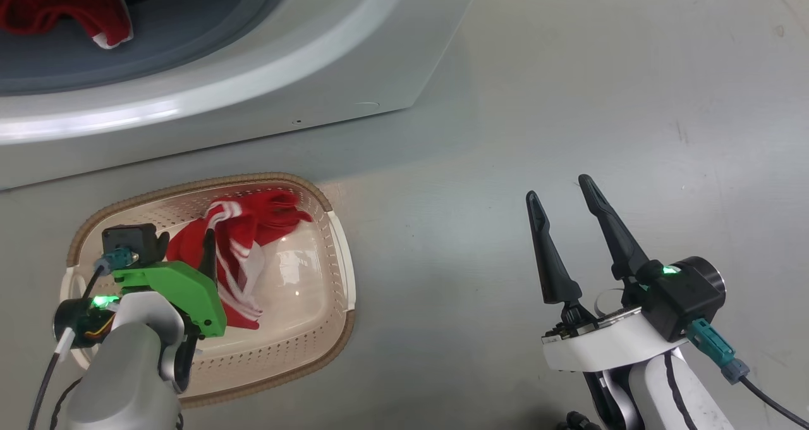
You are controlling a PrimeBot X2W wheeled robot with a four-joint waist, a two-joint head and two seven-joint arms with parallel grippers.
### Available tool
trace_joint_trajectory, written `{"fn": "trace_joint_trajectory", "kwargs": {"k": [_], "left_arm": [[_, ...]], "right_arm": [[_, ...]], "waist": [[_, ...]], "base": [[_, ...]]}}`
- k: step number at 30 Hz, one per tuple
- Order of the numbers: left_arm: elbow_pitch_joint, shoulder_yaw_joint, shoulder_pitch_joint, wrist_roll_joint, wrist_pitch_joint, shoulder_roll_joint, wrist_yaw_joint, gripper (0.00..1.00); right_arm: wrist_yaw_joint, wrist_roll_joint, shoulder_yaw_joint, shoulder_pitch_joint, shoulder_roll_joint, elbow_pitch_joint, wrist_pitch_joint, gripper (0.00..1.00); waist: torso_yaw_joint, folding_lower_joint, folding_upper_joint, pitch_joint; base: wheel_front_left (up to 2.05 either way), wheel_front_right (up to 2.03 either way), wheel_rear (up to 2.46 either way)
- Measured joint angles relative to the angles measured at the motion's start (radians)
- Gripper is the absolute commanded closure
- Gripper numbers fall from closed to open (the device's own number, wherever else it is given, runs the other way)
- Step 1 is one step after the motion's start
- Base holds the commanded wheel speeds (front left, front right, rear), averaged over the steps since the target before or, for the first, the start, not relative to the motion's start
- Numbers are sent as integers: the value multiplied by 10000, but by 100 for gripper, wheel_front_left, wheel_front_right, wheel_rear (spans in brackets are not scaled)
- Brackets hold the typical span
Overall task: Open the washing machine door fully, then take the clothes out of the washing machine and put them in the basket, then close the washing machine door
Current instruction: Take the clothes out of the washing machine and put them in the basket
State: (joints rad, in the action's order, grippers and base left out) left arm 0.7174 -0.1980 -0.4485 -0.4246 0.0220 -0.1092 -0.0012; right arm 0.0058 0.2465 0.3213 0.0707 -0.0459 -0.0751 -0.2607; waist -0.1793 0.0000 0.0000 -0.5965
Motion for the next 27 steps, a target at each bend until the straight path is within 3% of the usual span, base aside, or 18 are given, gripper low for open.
{"fn": "trace_joint_trajectory", "kwargs": {"k": [10, 27], "left_arm": [[836, 73, -367, -267, 192, 59, -12, 0], [809, -178, -420, 171, 2140, 282, -219, 0]], "right_arm": [[-102, 104, 10, 238, 0, 65, 0, 0], [-174, 50, -349, 284, -4, 598, 0, 0]], "waist": [[56, 0, 0, 53], [776, 0, 0, 1056]], "base": [[0, 0, 0], [0, 0, 0]]}}
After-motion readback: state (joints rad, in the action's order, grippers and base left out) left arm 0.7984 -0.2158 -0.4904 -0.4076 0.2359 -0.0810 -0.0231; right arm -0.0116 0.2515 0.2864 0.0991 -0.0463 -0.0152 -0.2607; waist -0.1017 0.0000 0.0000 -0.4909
